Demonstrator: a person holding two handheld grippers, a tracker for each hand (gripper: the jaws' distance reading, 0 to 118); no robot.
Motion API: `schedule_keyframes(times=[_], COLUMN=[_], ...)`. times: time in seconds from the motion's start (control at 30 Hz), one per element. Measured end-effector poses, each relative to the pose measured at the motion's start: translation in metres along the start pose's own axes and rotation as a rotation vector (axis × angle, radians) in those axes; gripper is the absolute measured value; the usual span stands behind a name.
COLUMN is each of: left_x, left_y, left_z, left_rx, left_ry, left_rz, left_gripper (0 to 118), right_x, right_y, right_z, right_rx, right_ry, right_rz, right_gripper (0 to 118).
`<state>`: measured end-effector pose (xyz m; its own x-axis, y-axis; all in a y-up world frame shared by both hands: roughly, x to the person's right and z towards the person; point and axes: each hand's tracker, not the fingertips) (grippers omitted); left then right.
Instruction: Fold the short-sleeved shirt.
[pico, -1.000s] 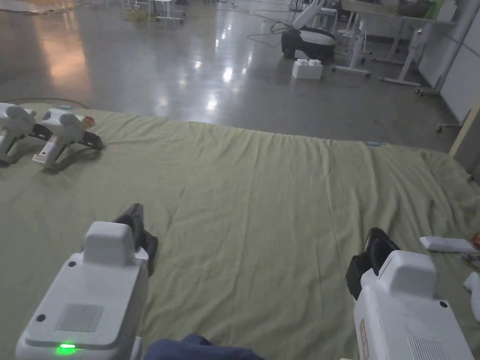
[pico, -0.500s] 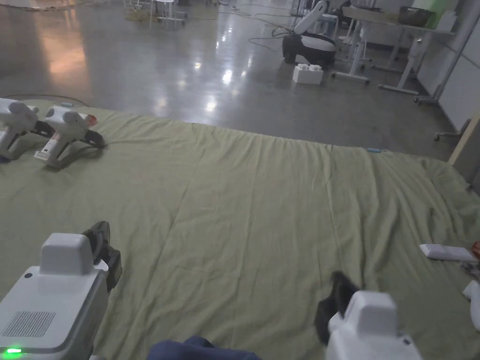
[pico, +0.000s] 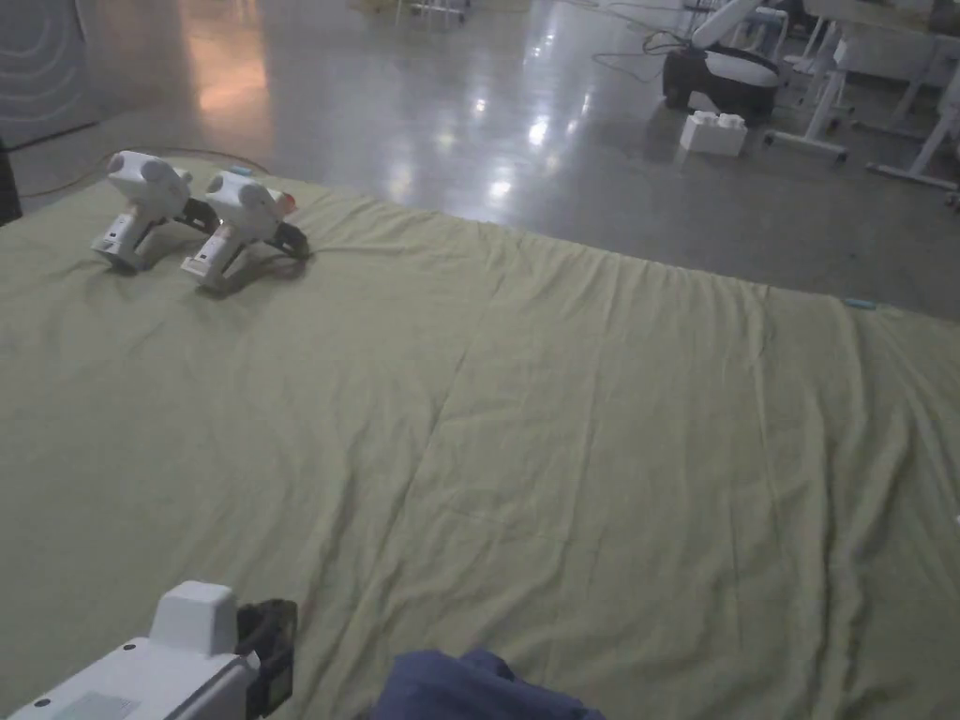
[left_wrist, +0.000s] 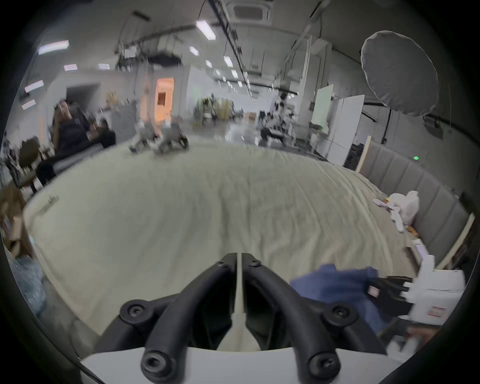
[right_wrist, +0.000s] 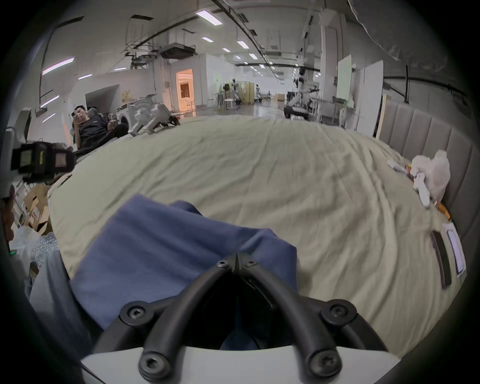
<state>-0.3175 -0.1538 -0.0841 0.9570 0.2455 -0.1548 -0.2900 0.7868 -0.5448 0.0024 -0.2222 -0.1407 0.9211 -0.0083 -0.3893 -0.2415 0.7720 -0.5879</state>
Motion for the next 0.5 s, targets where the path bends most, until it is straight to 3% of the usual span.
schedule_keyframes(times=[0.07, 0.13, 0.17, 0.33, 0.5], left_x=[-0.01, -0.017, -0.021, -0.031, -0.017], left_y=[-0.007, -0.013, -0.017, -0.036, -0.036], left_z=[-0.011, -0.025, -0.035, -0.078, -0.105], left_rx=[-0.108, -0.223, -0.276, -0.402, -0.449], left_ry=[-0.12, -0.258, -0.329, -0.575, -0.712], left_rz=[0.086, 0.176, 0.217, 0.406, 0.473], left_gripper=[51, 96, 106, 108, 107], right_x=[0.007, 0.012, 0.013, 0.012, 0.013], right_y=[-0.007, -0.011, -0.012, -0.013, -0.014], right_z=[0.002, 0.003, 0.003, 0.005, 0.004], right_rx=[0.003, 0.005, 0.004, 0.005, 0.006], right_ry=[-0.007, -0.003, -0.002, -0.008, -0.007], right_rz=[-0.021, -0.031, -0.031, -0.01, -0.004], right_gripper=[0, 0, 0, 0, 0])
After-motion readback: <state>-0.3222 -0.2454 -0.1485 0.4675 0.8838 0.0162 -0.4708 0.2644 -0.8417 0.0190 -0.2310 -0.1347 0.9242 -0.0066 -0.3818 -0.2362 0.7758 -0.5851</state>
